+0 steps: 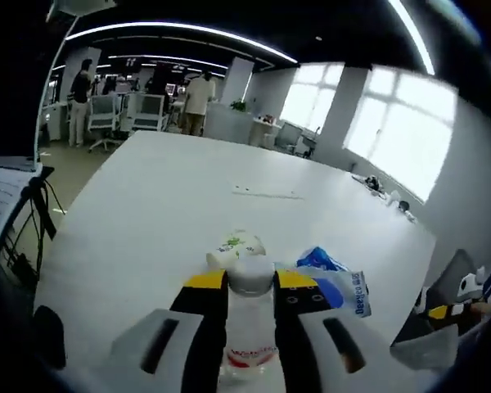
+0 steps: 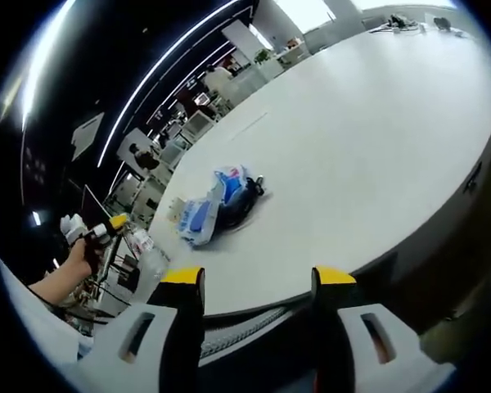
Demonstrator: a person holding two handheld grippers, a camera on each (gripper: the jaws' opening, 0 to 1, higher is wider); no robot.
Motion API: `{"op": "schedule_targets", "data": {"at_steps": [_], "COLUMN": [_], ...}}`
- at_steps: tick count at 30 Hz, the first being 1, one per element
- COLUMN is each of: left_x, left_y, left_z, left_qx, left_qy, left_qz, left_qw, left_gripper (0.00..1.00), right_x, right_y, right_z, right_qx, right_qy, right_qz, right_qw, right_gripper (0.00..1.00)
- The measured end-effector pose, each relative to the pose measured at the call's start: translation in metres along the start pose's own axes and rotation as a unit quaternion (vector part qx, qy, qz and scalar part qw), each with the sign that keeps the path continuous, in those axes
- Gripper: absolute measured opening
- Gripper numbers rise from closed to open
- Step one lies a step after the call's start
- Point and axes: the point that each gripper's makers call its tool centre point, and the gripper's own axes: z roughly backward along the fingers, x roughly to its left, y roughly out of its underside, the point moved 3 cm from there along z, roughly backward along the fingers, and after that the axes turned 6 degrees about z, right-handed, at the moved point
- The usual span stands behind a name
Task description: Arrange the tabletop items into an orderly group along one side of the table until the central work area is clear of visible clutter.
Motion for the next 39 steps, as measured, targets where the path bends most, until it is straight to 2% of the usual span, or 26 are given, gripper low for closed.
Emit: {"op": "schedule_targets", "data": {"at_steps": [3,4,6,10,17,24,28,31,34,39], "left_x": [0.008,0.008,0.011,0.014,0.028,0.022,0.021,0.019,0.017,0.018], "left_y": [-0.013,-0.027,-0.038,-0.057,-0.084,-0.110,-0.128,-0.136,-0.140,-0.138], "left_z": [-0.004,-0.003,-0.006,-0.014,-0.036,-0.053,-0.065,-0.075,-0.092,-0.122], "left_qx": [-0.025,-0.043,-0.054,-0.058,-0.063,-0.066,-0.070,-0.068,-0.059,-0.033], "left_qy": [-0.019,-0.022,-0.019,-0.018,-0.017,-0.016,-0.019,-0.018,-0.017,-0.027], "left_qz": [0.000,0.002,0.006,0.010,-0.013,-0.035,-0.027,-0.025,-0.041,-0.062], "left_qw": [0.9995,0.9988,0.9984,0.9981,0.9978,0.9971,0.9970,0.9972,0.9973,0.9972], "left_gripper": [0.18,0.18,0.18,0.18,0.18,0.18,0.19,0.19,0.19,0.19], "right_x": [0.005,0.007,0.009,0.011,0.012,0.009,0.008,0.007,0.005,0.001], "right_y": [-0.002,-0.003,-0.005,-0.008,-0.004,0.000,0.001,0.001,0.001,-0.001], "right_z": [-0.002,-0.002,-0.002,-0.002,0.002,0.004,0.005,0.005,0.006,0.007], "right_qx": [0.003,0.003,0.001,-0.002,0.003,0.005,0.004,0.004,0.003,-0.002], "right_qy": [-0.005,-0.006,-0.008,-0.009,-0.005,0.000,0.003,0.005,0.008,0.015], "right_qz": [0.003,0.006,0.009,0.011,0.013,0.010,0.006,0.004,0.002,-0.003], "right_qw": [1.0000,1.0000,0.9999,0.9999,0.9999,0.9999,1.0000,1.0000,1.0000,0.9999], "right_gripper": [0.51,0.51,0.51,0.51,0.51,0.51,0.51,0.51,0.51,0.51]}}
